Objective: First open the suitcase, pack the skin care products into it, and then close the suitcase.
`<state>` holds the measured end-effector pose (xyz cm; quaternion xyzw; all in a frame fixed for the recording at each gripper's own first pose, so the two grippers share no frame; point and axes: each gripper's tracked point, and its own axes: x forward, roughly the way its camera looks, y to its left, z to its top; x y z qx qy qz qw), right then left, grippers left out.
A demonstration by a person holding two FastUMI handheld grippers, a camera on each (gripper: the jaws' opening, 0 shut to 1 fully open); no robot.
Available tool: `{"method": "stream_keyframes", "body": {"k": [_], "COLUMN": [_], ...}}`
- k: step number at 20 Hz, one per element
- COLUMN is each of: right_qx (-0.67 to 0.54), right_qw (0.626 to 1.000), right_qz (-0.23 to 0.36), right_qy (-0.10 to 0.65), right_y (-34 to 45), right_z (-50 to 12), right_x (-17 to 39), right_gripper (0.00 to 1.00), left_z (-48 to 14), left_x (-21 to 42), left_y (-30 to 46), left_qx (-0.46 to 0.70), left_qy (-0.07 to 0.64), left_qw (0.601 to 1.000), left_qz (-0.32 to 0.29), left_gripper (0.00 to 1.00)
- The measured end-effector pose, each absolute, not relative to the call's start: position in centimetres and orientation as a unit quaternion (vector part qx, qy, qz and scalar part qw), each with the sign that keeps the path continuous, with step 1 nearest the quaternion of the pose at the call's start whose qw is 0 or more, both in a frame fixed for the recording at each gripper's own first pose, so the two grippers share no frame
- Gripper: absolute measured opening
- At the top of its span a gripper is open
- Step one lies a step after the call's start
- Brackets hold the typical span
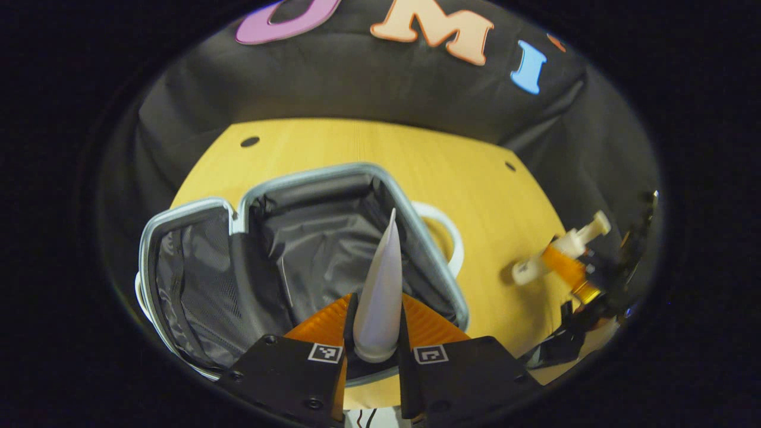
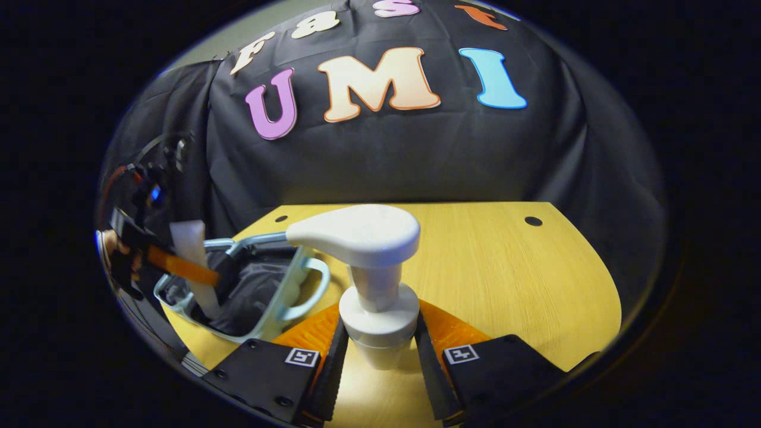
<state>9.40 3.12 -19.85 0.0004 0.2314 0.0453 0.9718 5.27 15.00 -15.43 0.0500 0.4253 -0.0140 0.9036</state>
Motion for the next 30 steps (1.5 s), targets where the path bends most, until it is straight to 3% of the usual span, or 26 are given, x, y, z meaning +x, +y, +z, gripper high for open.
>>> {"method": "stream_keyframes", "body": {"k": [4,8,9,11,12,13,15,20,23,26,28,30], "right_qx": [0.023,0.029,0.028,0.032,0.033,0.033,0.029,0.039,0.040,0.025,0.017,0.022], "right_qw": [0.967,0.947,0.939,0.926,0.918,0.911,0.899,0.879,0.875,0.877,0.874,0.876], "right_qz": [0.091,0.153,0.163,0.182,0.191,0.198,0.211,0.211,0.198,0.191,0.187,0.185], "right_qy": [0.235,0.283,0.301,0.330,0.345,0.359,0.383,0.427,0.440,0.441,0.448,0.445], "right_y": [10.3,17.2,18.3,20.4,21.4,22.3,23.5,25.2,25.2,25.2,25.3,25.6], "right_z": [-16.4,-18.4,-19.3,-21.2,-22.0,-22.7,-24.5,-28.1,-29.7,-31.0,-32.2,-32.6], "right_x": [9.2,8.6,8.6,8.8,8.9,9.2,9.9,11.6,12.5,13.1,13.2,13.7], "right_gripper": [0.61,0.60,0.60,0.60,0.60,0.60,0.62,0.58,0.62,0.60,0.66,0.60], "left_z": [-19.0,-19.6,-19.6,-18.1,-17.2,-15.8,-13.5,-7.3,-3.1,0.0,1.2,2.3], "left_x": [5.6,6.3,6.9,6.8,6.9,6.8,6.2,2.4,-1.5,-5.0,-7.0,-9.1], "left_y": [17.7,20.0,20.4,20.1,20.0,20.1,21.0,26.1,31.0,36.1,39.8,43.5], "left_qx": [0.001,-0.018,-0.016,-0.047,-0.059,-0.065,-0.064,-0.073,-0.089,-0.120,-0.134,-0.141], "left_qy": [0.491,0.514,0.510,0.495,0.482,0.466,0.429,0.344,0.290,0.245,0.221,0.202], "left_qw": [0.871,0.858,0.860,0.868,0.874,0.883,0.901,0.936,0.949,0.950,0.946,0.940], "left_qz": [-0.005,0.003,0.005,-0.005,-0.008,-0.009,-0.009,0.033,0.089,0.155,0.198,0.235], "left_gripper": [0.29,0.34,0.39,0.59,0.64,0.77,0.91,0.94,0.94,0.93,0.94,0.94]}}
